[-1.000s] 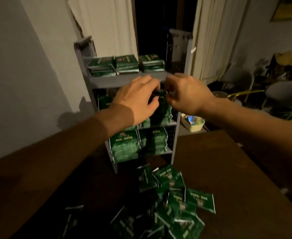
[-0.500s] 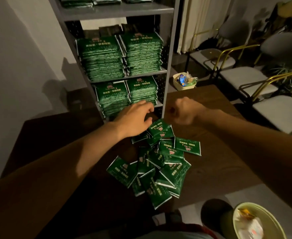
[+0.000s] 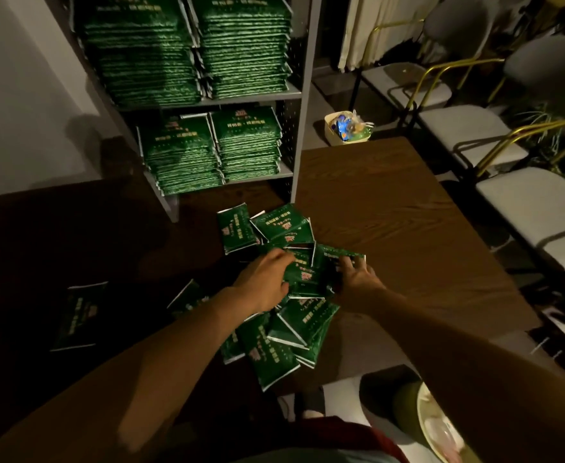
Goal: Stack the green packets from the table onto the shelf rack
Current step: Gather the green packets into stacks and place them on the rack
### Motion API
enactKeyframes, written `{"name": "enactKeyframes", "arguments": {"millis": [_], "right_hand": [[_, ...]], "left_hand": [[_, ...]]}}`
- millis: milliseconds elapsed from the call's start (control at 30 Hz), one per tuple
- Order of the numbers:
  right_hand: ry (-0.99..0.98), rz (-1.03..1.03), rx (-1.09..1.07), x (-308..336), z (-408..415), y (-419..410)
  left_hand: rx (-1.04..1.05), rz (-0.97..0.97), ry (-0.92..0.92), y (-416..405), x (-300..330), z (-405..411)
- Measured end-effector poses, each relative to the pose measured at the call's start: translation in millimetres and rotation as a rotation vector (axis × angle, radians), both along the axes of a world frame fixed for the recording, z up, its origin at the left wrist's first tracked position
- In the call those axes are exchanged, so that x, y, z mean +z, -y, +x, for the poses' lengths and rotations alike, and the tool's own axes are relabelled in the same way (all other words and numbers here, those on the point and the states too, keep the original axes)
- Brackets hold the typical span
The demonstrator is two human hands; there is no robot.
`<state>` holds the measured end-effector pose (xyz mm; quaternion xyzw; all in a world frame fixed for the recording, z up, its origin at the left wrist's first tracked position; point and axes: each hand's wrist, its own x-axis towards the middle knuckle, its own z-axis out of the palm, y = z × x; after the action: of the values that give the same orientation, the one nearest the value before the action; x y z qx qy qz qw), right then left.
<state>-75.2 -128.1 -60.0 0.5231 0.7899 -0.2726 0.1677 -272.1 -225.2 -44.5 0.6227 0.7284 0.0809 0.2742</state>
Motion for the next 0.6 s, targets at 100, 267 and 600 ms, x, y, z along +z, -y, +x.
{"name": "enactKeyframes", "arguments": {"millis": [100, 267, 600], "right_hand": [[-0.090, 0.063, 0.010, -18, 7, 3], [-0.222, 0.144, 0.138, -25, 6, 5], [-0.274, 0.258, 0.260, -31, -3, 3]], "left_hand": [[0.067, 0.006, 0.025, 3, -20, 8], [0.200, 0.100, 0.071, 5, -32, 15], [0.116, 0.184, 0.040, 0, -40, 15]]}}
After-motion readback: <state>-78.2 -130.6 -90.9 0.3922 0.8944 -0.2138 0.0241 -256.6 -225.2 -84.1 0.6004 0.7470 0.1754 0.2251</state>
